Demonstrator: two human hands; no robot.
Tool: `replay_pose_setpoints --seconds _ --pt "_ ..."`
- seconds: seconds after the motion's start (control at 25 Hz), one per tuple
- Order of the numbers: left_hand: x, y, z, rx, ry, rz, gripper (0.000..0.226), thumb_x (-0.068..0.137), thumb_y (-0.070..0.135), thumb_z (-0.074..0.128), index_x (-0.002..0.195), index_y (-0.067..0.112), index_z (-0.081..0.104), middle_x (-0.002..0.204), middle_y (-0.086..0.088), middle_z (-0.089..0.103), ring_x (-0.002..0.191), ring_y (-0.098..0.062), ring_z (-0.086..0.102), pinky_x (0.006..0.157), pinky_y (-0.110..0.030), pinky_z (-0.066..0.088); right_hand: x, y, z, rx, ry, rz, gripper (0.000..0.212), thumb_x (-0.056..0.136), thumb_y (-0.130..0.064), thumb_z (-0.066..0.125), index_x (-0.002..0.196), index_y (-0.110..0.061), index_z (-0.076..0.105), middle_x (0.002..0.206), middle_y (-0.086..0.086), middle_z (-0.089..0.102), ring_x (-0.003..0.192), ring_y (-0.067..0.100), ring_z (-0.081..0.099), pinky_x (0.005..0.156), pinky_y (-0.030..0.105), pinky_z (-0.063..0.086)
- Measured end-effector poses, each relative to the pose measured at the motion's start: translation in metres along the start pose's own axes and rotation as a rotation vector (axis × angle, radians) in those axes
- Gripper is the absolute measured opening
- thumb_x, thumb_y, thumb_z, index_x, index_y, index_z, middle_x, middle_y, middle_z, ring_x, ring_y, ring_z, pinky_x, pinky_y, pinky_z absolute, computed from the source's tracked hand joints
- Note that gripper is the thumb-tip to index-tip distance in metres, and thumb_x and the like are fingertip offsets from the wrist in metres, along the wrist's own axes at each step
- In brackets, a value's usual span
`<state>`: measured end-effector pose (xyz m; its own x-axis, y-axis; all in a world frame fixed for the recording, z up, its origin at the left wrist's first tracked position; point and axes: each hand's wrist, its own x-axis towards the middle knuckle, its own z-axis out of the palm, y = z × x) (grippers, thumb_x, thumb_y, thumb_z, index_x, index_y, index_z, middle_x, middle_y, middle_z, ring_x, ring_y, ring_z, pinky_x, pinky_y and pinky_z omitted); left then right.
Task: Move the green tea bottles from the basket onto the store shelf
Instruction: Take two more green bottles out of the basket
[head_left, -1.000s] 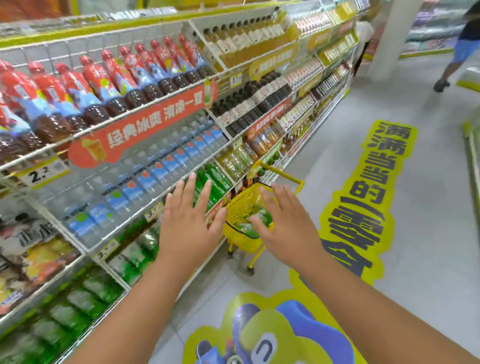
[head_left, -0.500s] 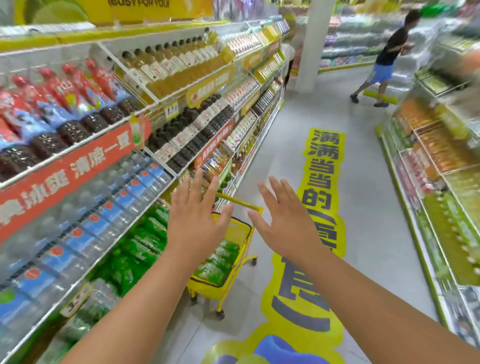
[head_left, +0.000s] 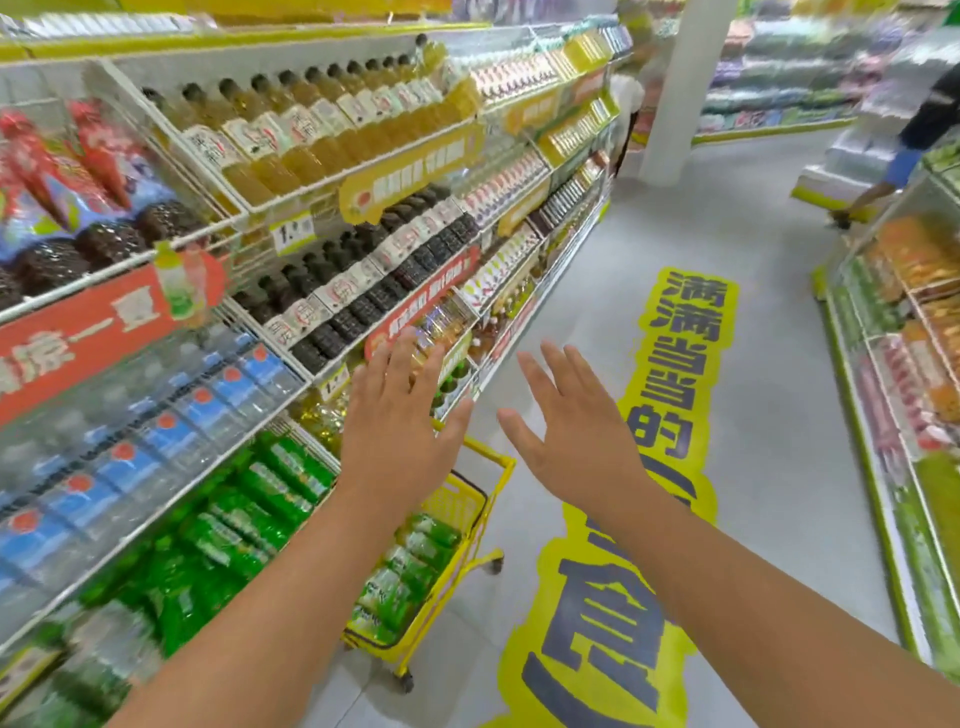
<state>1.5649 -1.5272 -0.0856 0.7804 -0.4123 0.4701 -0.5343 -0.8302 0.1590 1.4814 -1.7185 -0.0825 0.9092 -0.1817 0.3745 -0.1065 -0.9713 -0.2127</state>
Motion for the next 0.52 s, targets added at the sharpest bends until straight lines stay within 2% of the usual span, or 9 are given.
replay_pose_setpoints --seconds 0.12,0.28,0.4,0.52 --pt "0.025 0.006 0.02 0.03 0.003 -0.07 0.069 0.1 0.062 0.036 0.158 0.024 0.036 0.167 -0.01 0.024 0.154 -0.033 0.02 0.121 -0.055 0.024 0.042 0.029 0.007 0.063 -0.064 -0.045 0.082 0.095 -0.072 0.022 0.165 -0.029 0.024 0.174 0.0 0.016 0.162 0.023 0.007 0.13 0.041 0.013" --pt "0.05 -0.011 0.046 0.048 -0.036 -0.195 0.071 0.099 0.064 0.034 0.159 0.026 0.033 0.169 -0.009 0.019 0.155 -0.033 0.018 0.122 -0.055 0.023 0.098 0.042 0.036 0.109 -0.141 -0.113 0.086 0.093 -0.072 0.019 0.165 -0.027 0.026 0.174 0.003 0.017 0.162 0.025 0.008 0.13 0.041 0.014" --pt "0.068 -0.038 0.071 0.034 -0.059 -0.27 0.072 0.099 0.064 0.033 0.158 0.025 0.035 0.169 -0.01 0.019 0.155 -0.032 0.016 0.124 -0.052 0.02 0.134 0.038 0.076 0.131 -0.154 -0.173 0.079 0.097 -0.068 0.031 0.163 -0.024 0.033 0.171 0.008 0.027 0.16 0.03 0.02 0.126 0.05 0.027" --pt "0.084 -0.07 0.095 0.051 -0.074 -0.316 0.074 0.098 0.066 0.03 0.159 0.024 0.034 0.169 -0.01 0.019 0.154 -0.033 0.018 0.125 -0.05 0.018 0.167 0.028 0.117 0.147 -0.222 -0.206 0.077 0.099 -0.067 0.033 0.164 -0.026 0.029 0.173 0.004 0.024 0.16 0.029 0.019 0.126 0.051 0.028"
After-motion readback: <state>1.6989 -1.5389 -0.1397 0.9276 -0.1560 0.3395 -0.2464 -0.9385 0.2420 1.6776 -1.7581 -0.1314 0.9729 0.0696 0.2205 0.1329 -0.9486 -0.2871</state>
